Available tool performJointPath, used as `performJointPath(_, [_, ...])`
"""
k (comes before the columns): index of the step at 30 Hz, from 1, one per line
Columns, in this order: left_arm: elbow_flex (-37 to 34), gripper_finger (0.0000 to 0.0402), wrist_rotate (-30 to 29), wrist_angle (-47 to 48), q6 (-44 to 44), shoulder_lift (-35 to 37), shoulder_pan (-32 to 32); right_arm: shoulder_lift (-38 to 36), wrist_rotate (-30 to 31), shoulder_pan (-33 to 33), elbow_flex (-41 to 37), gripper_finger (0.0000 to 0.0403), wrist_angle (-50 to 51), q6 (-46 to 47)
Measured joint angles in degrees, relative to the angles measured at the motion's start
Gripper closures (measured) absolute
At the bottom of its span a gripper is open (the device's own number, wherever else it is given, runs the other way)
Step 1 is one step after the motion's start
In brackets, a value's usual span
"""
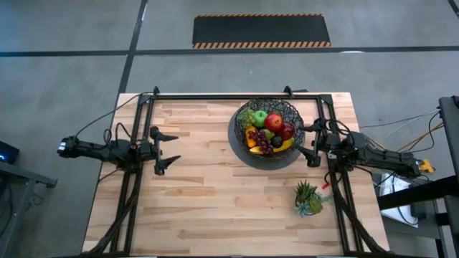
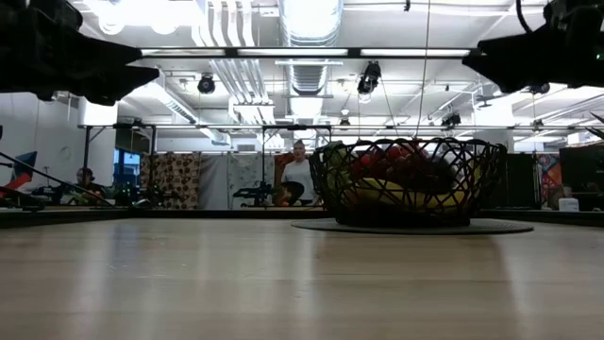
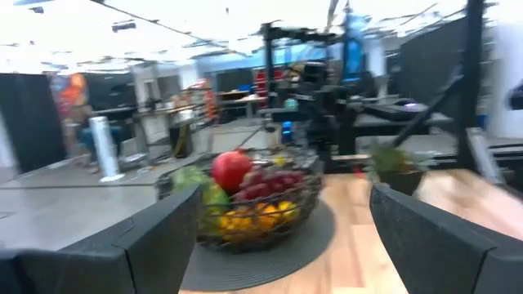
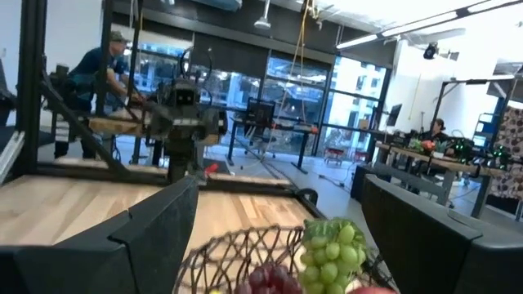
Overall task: Build produce basket
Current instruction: Return to Home Position
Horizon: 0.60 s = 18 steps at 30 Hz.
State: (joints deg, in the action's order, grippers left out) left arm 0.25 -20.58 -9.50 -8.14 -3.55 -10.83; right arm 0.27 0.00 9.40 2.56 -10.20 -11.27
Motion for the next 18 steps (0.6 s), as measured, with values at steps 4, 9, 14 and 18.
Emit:
performJointPath(4, [0.0, 0.0068, -3.8, 0.0, -1.6, -0.2, 0.0, 0.3, 0.0, 0.0, -1.9, 0.0076, 0.9, -1.4])
performJointPath(9, [0.0, 0.0068, -4.0, 0.0, -1.6, -0.7, 0.0, 0.4, 0.0, 0.0, -1.9, 0.0076, 1.0, -1.3])
performJointPath(14, [0.0, 0.0068, -4.0, 0.0, -1.6, -0.9, 0.0, 0.6, 0.0, 0.0, -1.9, 0.0076, 1.1, -1.2])
performJointPath(18, [0.0, 0.0068, -4.0, 0.0, -1.6, -1.0, 0.0, 0.6, 0.0, 0.0, -1.9, 0.0076, 1.3, -2.2])
